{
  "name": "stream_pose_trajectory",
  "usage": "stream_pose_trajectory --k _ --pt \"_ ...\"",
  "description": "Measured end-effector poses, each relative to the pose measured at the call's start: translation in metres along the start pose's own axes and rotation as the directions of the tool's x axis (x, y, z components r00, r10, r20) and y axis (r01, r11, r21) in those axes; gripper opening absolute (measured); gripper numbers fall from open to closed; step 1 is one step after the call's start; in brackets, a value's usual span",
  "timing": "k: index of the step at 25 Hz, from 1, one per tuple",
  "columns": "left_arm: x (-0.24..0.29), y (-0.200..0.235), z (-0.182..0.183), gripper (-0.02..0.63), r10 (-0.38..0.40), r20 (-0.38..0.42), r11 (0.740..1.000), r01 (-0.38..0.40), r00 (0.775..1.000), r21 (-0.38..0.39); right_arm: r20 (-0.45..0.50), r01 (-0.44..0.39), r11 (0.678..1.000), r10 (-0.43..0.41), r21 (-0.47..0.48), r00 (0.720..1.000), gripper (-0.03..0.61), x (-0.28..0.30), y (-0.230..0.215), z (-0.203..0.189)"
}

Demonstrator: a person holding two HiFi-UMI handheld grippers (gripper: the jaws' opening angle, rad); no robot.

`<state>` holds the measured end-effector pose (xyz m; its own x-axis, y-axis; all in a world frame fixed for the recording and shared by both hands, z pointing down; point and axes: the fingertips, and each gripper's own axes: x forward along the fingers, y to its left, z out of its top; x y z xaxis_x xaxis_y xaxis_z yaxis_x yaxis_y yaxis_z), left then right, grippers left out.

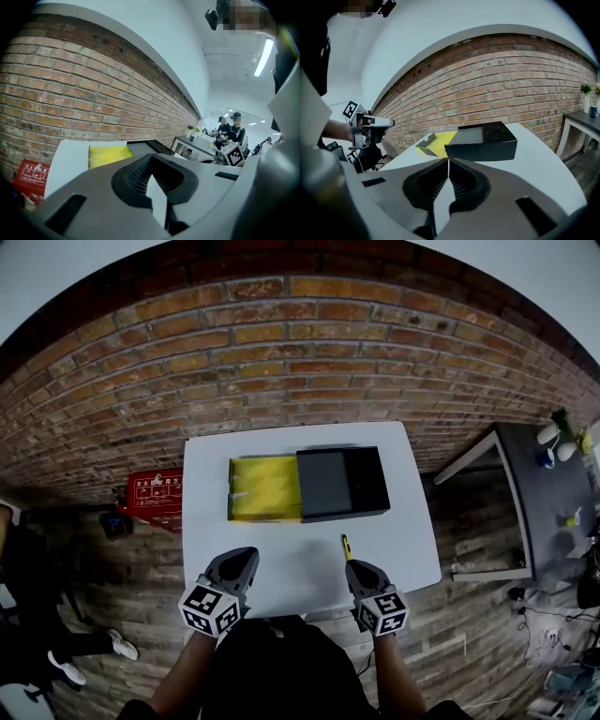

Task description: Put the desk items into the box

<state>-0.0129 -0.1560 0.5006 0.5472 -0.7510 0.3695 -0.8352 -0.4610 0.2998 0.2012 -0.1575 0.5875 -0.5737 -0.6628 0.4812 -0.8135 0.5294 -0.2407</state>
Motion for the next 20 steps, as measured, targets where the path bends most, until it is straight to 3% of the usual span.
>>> stream_pose_trajectory --k 10,20 --pt "0.029 -0.010 -0.015 0.014 0.006 -0.055 1.000 -0.006 0.998 0.002 -0.107 0.046 0.998 -0.051 -0.047 0.993 0.025 0.024 -0.034 -0.025" --pt "0.065 -0.028 -0.039 0.015 -0.113 -0.147 0.993 0.116 0.983 0.013 -0.179 0.127 0.990 -0.135 -0.058 0.975 0.025 0.047 -0.046 -0.043"
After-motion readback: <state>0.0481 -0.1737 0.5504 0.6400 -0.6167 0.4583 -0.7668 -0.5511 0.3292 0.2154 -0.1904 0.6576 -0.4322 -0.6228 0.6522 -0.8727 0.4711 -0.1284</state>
